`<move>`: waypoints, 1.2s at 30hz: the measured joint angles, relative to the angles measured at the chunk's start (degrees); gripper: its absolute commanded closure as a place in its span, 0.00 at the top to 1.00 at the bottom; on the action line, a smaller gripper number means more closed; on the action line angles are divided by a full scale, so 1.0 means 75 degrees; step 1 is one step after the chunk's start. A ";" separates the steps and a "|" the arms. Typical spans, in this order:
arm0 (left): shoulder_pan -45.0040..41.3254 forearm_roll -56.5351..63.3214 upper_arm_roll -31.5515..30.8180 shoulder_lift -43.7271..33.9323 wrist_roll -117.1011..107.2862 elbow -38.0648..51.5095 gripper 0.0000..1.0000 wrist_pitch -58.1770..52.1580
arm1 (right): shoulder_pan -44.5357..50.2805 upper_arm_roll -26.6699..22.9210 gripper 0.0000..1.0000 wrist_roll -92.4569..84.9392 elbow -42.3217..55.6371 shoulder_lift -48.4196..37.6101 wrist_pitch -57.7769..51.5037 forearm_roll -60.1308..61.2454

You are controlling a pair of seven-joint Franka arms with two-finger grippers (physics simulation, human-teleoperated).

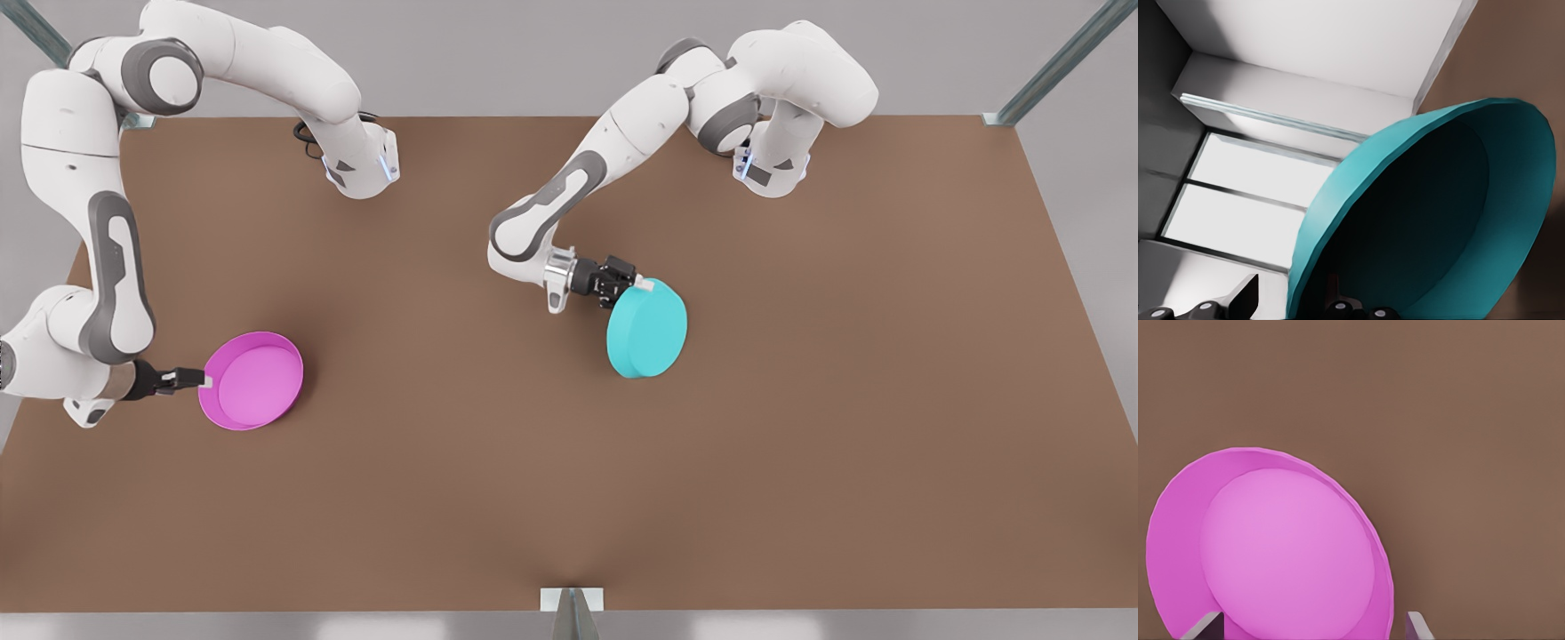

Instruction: Flip the blue plate over with the left arm, and stack the pink plate on top of the blue plate with the right arm

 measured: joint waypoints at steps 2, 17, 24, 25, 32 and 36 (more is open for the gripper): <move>-0.0012 -0.0109 -0.0025 0.0000 0.0000 0.0090 0.78 -0.0091 | 0.0098 -0.0225 1.00 0.0005 0.0013 0.0217 0.0384 -0.0104; -0.0094 -0.3121 -0.0097 -0.0023 -0.1163 0.1656 0.78 0.0311 | -0.0098 -0.0203 1.00 0.0005 -0.0409 0.0319 0.0527 -0.0259; 0.0937 -0.5513 -0.0120 -0.0942 -0.2296 0.3384 0.78 0.1270 | -0.0169 -0.0197 1.00 -0.0328 -0.0383 0.0387 0.0299 -0.0203; 0.1593 -0.6066 -0.0115 -0.1590 -0.2280 0.3540 0.78 0.1286 | -0.0179 -0.0192 1.00 -0.0379 -0.0368 0.0407 0.0271 -0.0172; 0.9218 -0.9343 -0.0069 -0.3023 0.6266 0.3330 1.00 0.2087 | -0.0168 -0.0215 1.00 -0.1002 -0.0128 0.0519 -0.0186 0.0245; 0.9108 -0.8622 -0.0051 -0.5645 0.8129 0.0451 1.00 0.2706 | -0.0179 -0.0367 1.00 -0.1355 0.0363 0.0821 -0.0208 0.0245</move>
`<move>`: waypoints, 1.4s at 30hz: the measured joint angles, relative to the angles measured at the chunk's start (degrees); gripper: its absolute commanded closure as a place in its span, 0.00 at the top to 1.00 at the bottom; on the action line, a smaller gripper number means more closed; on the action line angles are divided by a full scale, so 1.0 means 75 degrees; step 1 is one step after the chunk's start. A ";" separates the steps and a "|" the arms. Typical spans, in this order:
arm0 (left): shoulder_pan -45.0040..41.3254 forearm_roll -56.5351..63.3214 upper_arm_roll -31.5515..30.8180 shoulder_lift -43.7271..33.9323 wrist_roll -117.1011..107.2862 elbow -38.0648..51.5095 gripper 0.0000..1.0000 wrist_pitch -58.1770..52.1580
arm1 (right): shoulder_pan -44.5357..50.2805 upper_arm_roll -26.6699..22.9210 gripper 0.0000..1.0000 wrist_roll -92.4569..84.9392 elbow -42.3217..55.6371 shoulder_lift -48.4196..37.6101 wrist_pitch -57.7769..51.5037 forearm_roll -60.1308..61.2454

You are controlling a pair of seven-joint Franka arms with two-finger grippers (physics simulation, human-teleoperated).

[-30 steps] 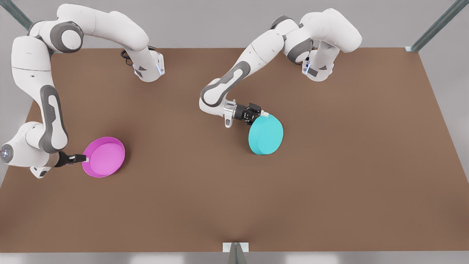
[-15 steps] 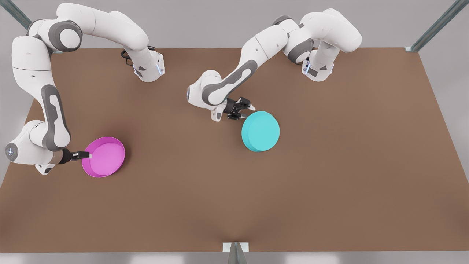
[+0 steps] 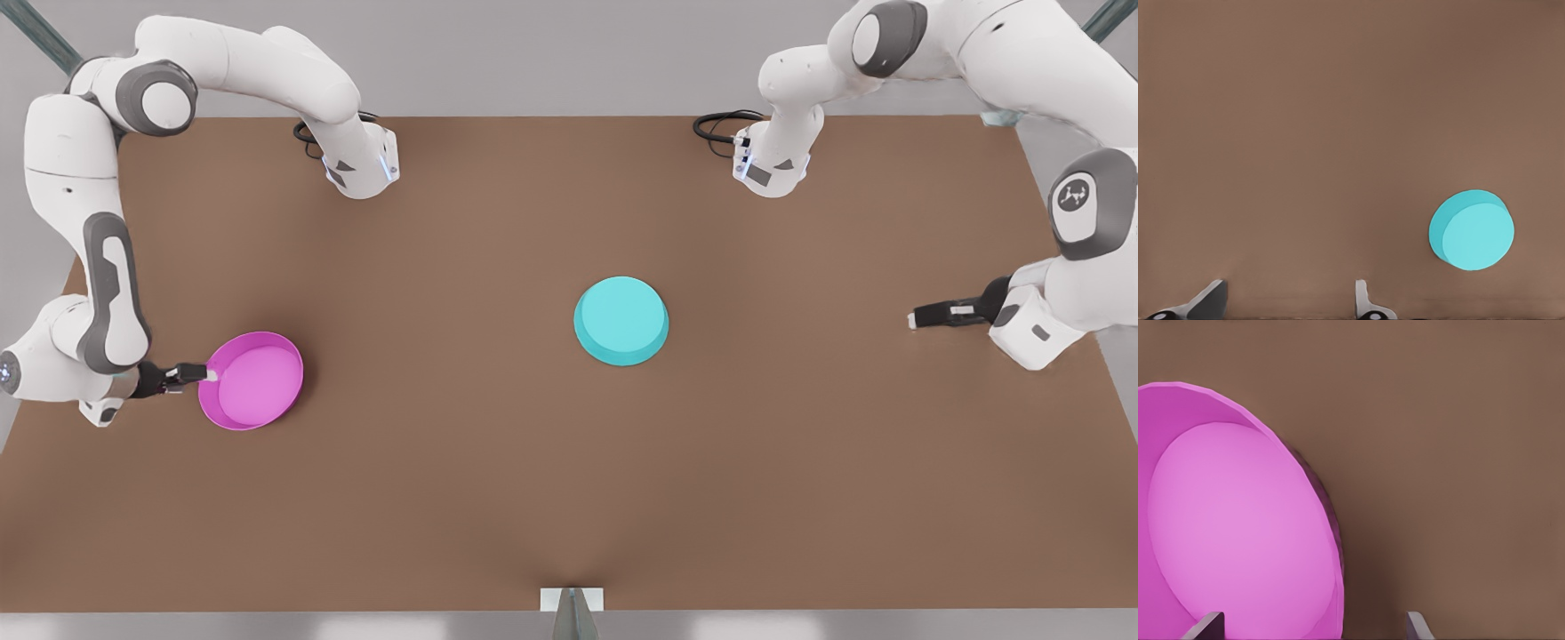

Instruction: Flip the blue plate over with the left arm, and stack the pink plate on top of the blue plate with the right arm

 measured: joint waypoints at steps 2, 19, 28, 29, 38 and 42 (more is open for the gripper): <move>-0.0402 0.0336 0.0035 -0.0929 0.0004 -0.1615 1.00 0.0988 | 0.0023 -0.0071 1.00 0.0010 0.0013 0.0034 0.0011 0.0000; -0.0252 0.0824 0.0084 -0.0988 0.0028 -0.2525 1.00 0.1909 | 0.0047 -0.0071 0.70 0.0071 -0.0222 0.0267 0.0115 0.0094; -0.0261 0.0829 0.0074 -0.0988 0.0028 -0.2525 1.00 0.1888 | 0.0069 -0.0074 0.59 0.0056 -0.0219 0.0295 0.0092 0.0142; -0.0262 0.0831 0.0073 -0.0988 0.0028 -0.2525 1.00 0.1897 | 0.0071 -0.0074 0.55 0.0059 -0.0220 0.0284 0.0074 0.0131; -0.0261 0.0835 0.0073 -0.1000 0.0028 -0.2514 1.00 0.1886 | 0.0105 -0.0071 0.47 0.0129 -0.0220 0.0283 0.0058 0.0070; -0.0263 0.0835 0.0073 -0.1000 0.0028 -0.2514 1.00 0.1886 | 0.0111 -0.0071 0.46 0.0129 -0.0211 0.0295 0.0070 0.0070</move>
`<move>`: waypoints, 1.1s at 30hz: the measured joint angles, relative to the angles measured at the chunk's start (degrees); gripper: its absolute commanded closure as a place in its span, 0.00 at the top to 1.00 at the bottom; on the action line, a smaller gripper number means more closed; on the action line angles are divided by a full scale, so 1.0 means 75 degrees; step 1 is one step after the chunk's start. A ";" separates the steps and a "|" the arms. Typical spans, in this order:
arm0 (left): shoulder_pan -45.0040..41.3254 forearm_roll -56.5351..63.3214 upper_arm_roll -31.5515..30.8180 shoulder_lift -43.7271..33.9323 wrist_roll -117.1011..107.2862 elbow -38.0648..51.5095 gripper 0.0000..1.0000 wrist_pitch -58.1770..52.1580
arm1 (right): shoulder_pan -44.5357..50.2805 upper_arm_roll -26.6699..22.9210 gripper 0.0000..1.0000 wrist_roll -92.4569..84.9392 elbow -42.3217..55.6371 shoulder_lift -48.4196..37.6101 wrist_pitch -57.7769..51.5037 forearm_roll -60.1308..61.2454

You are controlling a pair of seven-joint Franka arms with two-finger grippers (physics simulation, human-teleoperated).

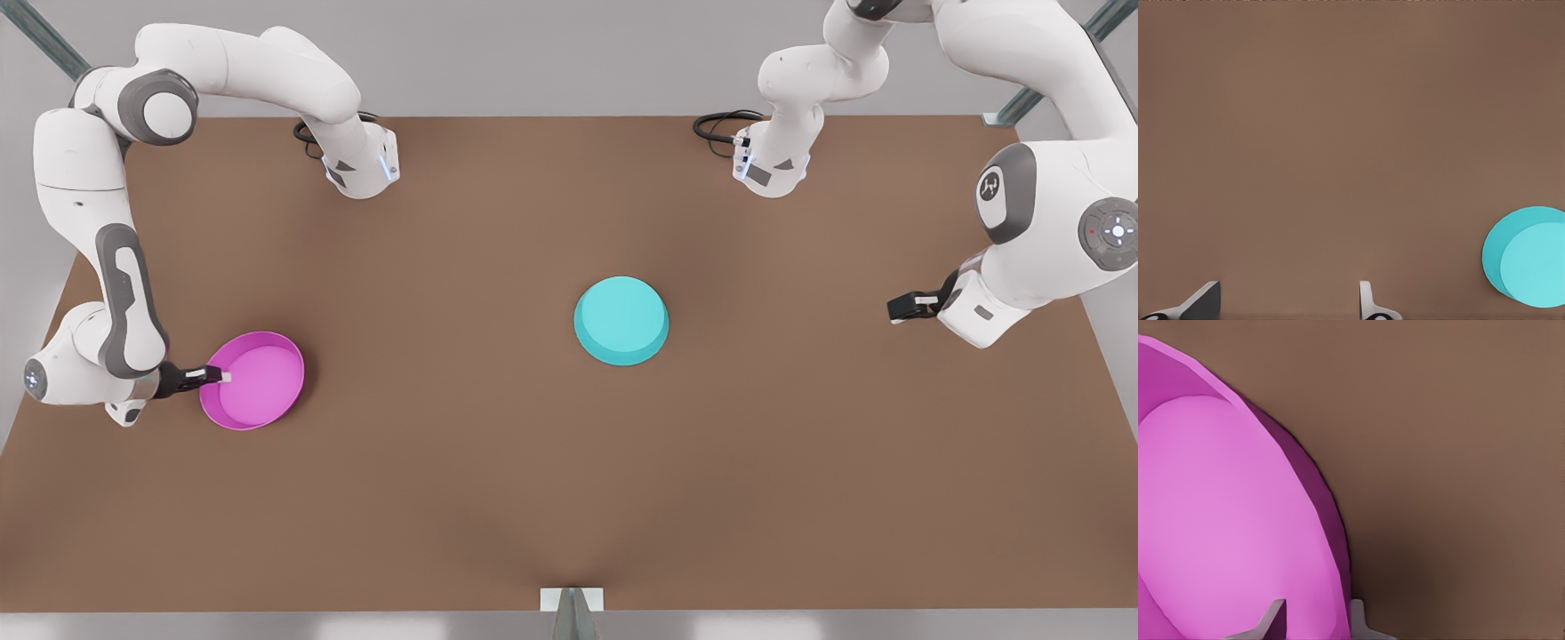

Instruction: Flip the blue plate over with the left arm, and stack the pink plate on top of the blue plate with the right arm

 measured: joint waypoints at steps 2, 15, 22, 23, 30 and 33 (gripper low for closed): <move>0.0003 0.0001 0.0003 0.0000 0.0000 0.0000 1.00 0.0000 | 0.0006 0.0000 0.46 0.0000 0.0000 -0.0002 -0.0011 0.0000; 0.0003 0.0003 0.0000 0.0000 0.0000 -0.0001 1.00 0.0000 | 0.0030 0.0000 0.34 0.0117 0.0001 -0.0012 -0.0012 0.0012; 0.0003 -0.0004 0.0000 0.0000 0.0000 0.0000 1.00 -0.0035 | 0.0030 0.0012 0.28 0.0099 0.0002 -0.0012 -0.0027 0.0040; 0.0003 -0.0004 0.0000 0.0000 0.0000 0.0000 1.00 -0.0035 | 0.0037 0.0012 0.27 0.0094 0.0002 -0.0012 -0.0029 0.0051; 0.0003 -0.0004 0.0000 -0.0006 0.0000 0.0000 1.00 -0.0047 | 0.0041 0.0011 0.21 0.0093 0.0004 -0.0013 -0.0034 0.0088; 0.0003 -0.0005 0.0000 -0.0010 0.0000 0.0000 1.00 -0.0056 | 0.0041 0.0023 0.21 0.0081 0.0004 -0.0013 -0.0046 0.0089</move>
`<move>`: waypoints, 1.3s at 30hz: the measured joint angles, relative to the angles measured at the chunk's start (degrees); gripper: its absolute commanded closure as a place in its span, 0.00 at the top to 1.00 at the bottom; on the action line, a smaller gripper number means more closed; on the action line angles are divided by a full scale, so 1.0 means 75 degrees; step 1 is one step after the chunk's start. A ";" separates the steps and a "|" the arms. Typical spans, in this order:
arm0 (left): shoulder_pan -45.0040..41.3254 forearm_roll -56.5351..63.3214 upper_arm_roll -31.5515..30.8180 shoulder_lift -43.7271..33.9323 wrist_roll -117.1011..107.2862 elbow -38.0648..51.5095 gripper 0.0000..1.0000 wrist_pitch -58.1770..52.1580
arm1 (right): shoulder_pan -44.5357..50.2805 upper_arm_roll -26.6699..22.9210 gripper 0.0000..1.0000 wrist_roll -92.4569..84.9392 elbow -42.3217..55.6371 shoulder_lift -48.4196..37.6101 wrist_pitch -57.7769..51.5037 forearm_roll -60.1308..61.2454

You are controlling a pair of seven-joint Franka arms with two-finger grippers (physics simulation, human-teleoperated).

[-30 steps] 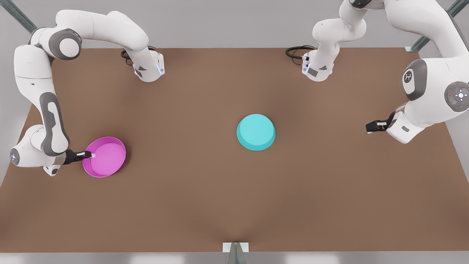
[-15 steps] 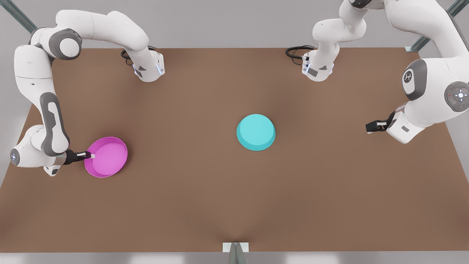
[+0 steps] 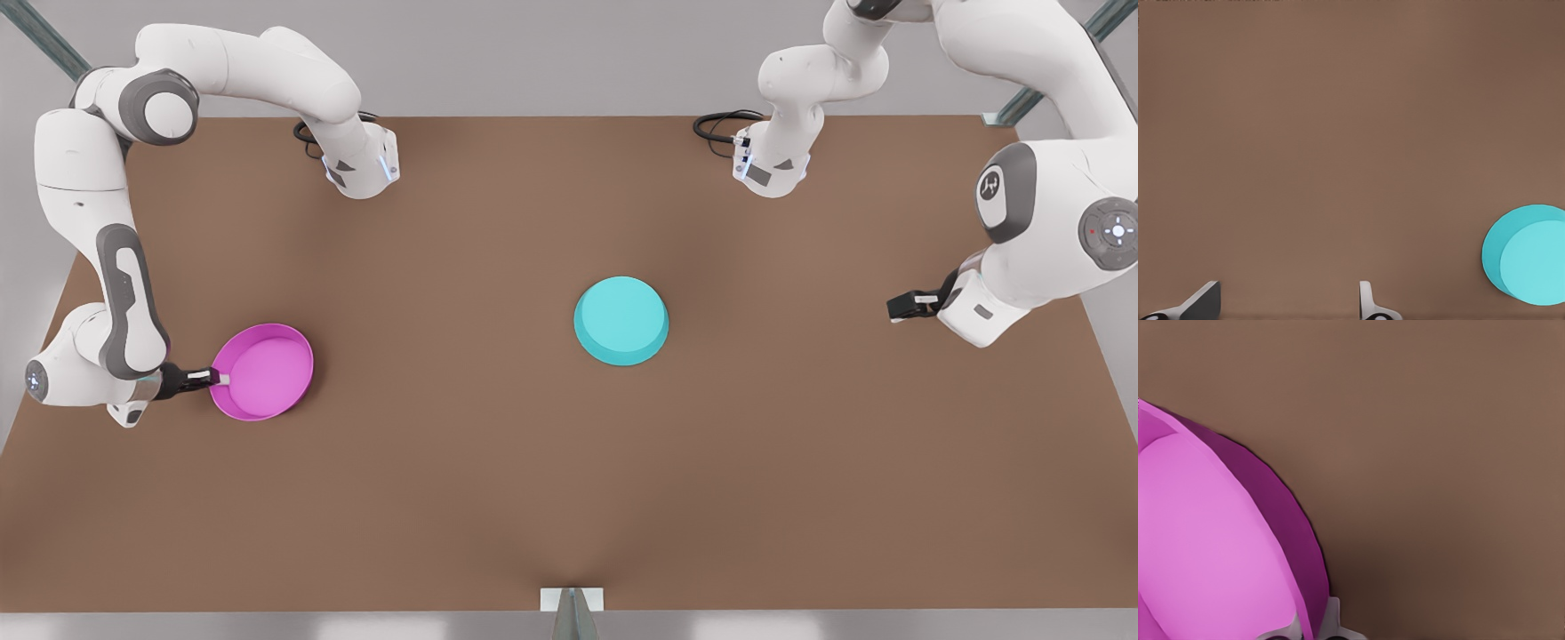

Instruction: Flip the blue plate over with the left arm, and stack the pink plate on top of the blue plate with the right arm

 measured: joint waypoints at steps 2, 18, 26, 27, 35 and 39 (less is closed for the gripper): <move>-0.0001 -0.0001 0.0000 0.0010 0.0000 0.0000 1.00 -0.0001 | 0.0001 0.0012 0.21 0.0008 -0.0001 -0.0022 -0.0002 -0.0004; 0.0000 0.0005 0.0000 -0.0001 0.0000 0.0000 1.00 -0.0026 | 0.0453 0.0093 0.21 0.0350 0.0608 -0.0082 -0.0988 0.0288; -0.0001 0.0005 0.0000 0.0009 0.0000 0.0000 1.00 -0.0026 | 0.0960 0.1042 0.21 0.1868 0.0550 -0.0082 -0.1598 0.0854; 0.0000 0.0004 0.0000 0.0010 0.0000 0.0000 1.00 -0.0026 | 0.1201 0.1053 0.21 0.2034 0.0550 -0.0082 -0.1597 0.1021; -0.0001 0.0002 0.0000 0.0010 0.0000 0.0000 1.00 -0.0015 | 0.3643 0.1136 0.21 0.3645 0.0518 -0.0084 -0.0612 0.2500; 0.0016 0.0000 0.0000 0.0010 0.0000 0.0000 1.00 -0.0014 | 0.4510 0.1580 0.21 0.5013 0.0294 -0.0144 0.0136 0.2893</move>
